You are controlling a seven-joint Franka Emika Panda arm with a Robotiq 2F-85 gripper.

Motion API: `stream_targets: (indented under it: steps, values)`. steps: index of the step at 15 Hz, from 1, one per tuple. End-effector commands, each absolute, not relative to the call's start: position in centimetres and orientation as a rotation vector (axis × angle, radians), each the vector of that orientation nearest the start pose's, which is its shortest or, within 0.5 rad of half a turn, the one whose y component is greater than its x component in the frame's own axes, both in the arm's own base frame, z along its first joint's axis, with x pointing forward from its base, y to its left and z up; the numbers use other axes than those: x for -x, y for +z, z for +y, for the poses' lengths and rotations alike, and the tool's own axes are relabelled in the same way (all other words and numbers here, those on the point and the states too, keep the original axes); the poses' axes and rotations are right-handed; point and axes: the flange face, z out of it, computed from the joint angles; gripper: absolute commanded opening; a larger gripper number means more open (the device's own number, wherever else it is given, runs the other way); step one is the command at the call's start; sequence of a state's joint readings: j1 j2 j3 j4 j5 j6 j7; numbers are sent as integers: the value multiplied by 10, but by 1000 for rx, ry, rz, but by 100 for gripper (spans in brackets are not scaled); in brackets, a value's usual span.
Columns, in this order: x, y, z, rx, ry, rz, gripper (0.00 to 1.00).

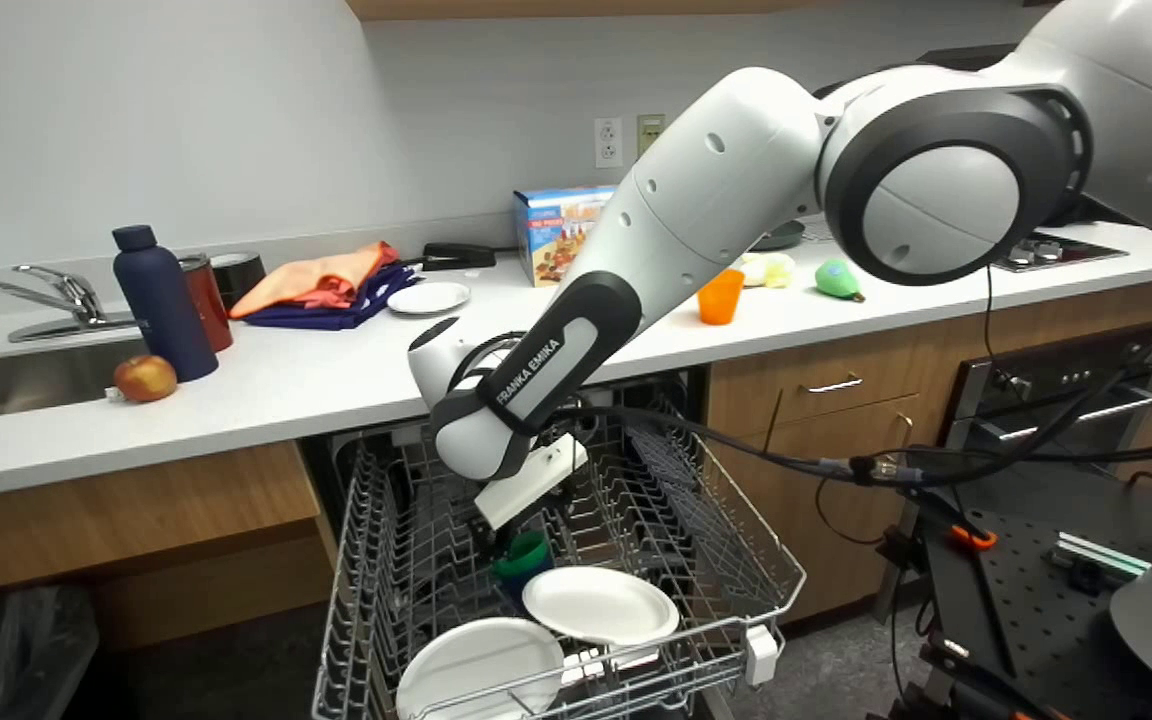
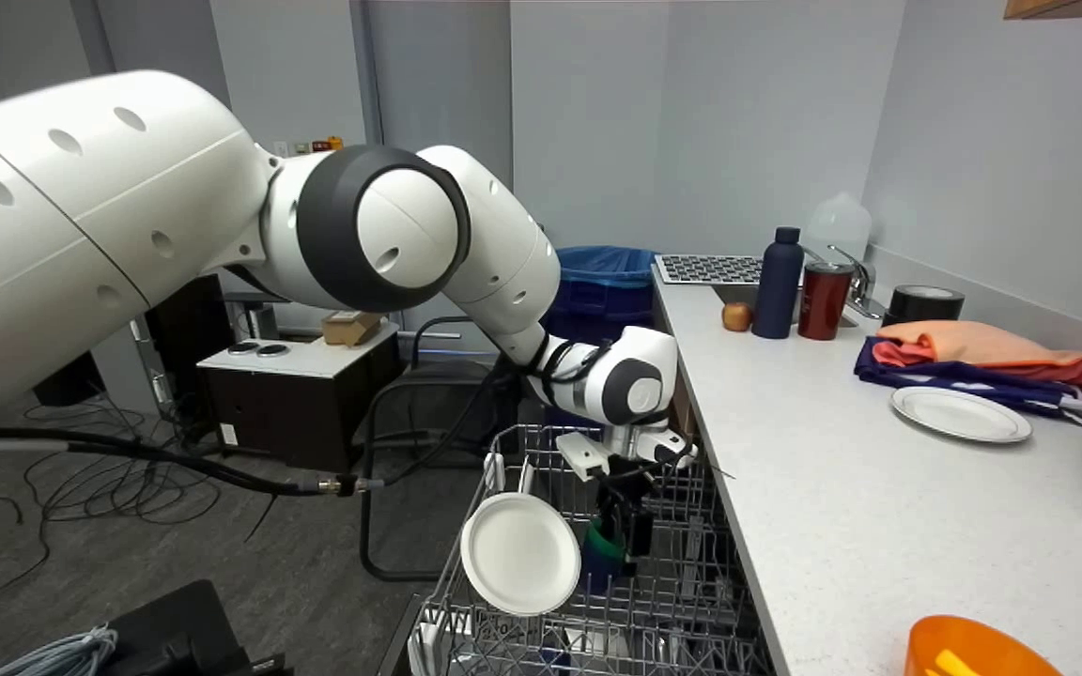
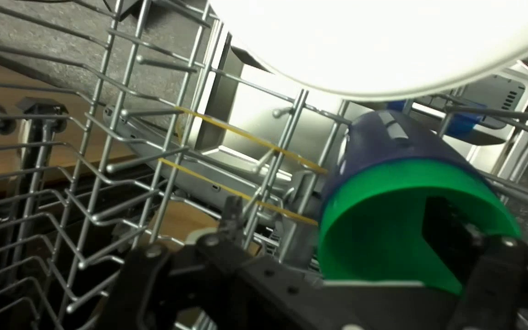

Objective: Remove the stacked cups from the dishwasher and put them on the countertop

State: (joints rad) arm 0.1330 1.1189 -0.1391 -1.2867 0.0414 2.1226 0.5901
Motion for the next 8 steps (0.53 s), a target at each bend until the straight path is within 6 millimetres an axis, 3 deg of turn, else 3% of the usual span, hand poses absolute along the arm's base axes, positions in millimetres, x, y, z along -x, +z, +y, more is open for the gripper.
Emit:
stream_targets:
  steps: [1, 2, 3, 4, 5, 8]
  values:
    - [-688, 38, 11, 3113, 503, 968, 100]
    - [-687, 37, 11, 3109, 519, 972, 95]
    - [-688, 38, 11, 3110, 518, 974, 78]
    - [-690, 40, 12, 3110, 507, 974, 70]
    - [-694, 44, 15, 3113, 489, 964, 68]
    - [-698, 51, 17, 3123, 467, 950, 45]
